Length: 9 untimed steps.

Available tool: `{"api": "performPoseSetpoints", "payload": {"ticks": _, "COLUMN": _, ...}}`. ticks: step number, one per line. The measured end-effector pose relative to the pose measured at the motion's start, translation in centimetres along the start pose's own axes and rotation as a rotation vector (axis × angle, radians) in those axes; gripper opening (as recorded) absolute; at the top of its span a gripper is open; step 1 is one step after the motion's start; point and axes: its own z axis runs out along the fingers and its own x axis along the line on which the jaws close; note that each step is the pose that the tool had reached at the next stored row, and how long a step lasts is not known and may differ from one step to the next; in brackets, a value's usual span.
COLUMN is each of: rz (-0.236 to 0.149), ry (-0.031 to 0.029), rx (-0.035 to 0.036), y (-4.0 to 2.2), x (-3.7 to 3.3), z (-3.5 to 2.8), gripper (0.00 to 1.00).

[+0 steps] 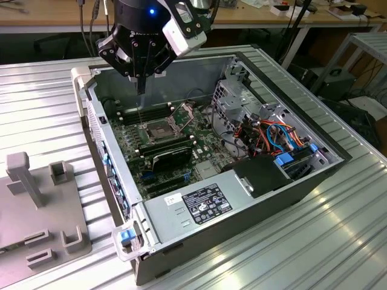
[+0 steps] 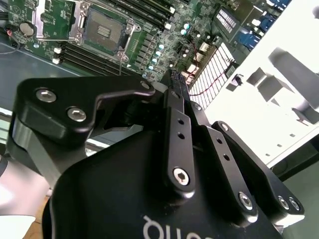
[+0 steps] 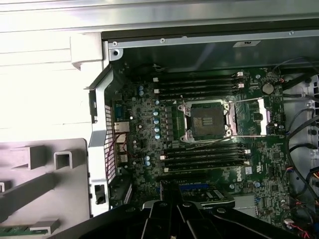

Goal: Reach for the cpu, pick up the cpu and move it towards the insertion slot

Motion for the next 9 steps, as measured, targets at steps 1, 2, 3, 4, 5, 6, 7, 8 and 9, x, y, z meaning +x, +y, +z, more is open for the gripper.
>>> {"api": "performPoseSetpoints", "payload": {"ticks": 1, "rz": 0.000, "ry": 0.0004, "rx": 0.0000, "y": 0.00, "x": 0.07, "z": 0.01, "gripper": 0.11}}
{"api": "performPoseSetpoints", "payload": {"ticks": 2, "rz": 0.000, "ry": 0.0011, "rx": 0.0001, "y": -0.01, "x": 0.19, "z": 0.01, "gripper": 0.11}}
{"api": "performPoseSetpoints", "payload": {"ticks": 3, "rz": 0.000, "ry": 0.0015, "rx": 0.0001, "y": -0.02, "x": 0.26, "z": 0.02, "gripper": 0.11}}
{"api": "performPoseSetpoints", "payload": {"ticks": 4, "rz": 0.000, "ry": 0.0022, "rx": 0.0001, "y": -0.03, "x": 0.39, "z": 0.03, "gripper": 0.11}}
{"api": "performPoseSetpoints", "payload": {"ticks": 5, "rz": 0.000, "ry": 0.0027, "rx": 0.0001, "y": -0.04, "x": 0.50, "z": 0.04, "gripper": 0.11}}
{"api": "performPoseSetpoints", "payload": {"ticks": 6, "rz": 0.000, "ry": 0.0035, "rx": 0.0002, "y": -0.05, "x": 0.63, "z": 0.05, "gripper": 0.11}}
{"api": "performPoseSetpoints", "payload": {"ticks": 7, "rz": 0.000, "ry": 0.0040, "rx": 0.0002, "y": -0.06, "x": 0.74, "z": 0.05, "gripper": 0.11}}
{"api": "performPoseSetpoints", "payload": {"ticks": 8, "rz": 0.000, "ry": 0.0044, "rx": 0.0003, "y": -0.06, "x": 0.82, "z": 0.05, "gripper": 0.11}}
{"api": "performPoseSetpoints", "payload": {"ticks": 9, "rz": 0.000, "ry": 0.0049, "rx": 0.0004, "y": -0.07, "x": 0.93, "z": 0.06, "gripper": 0.11}}
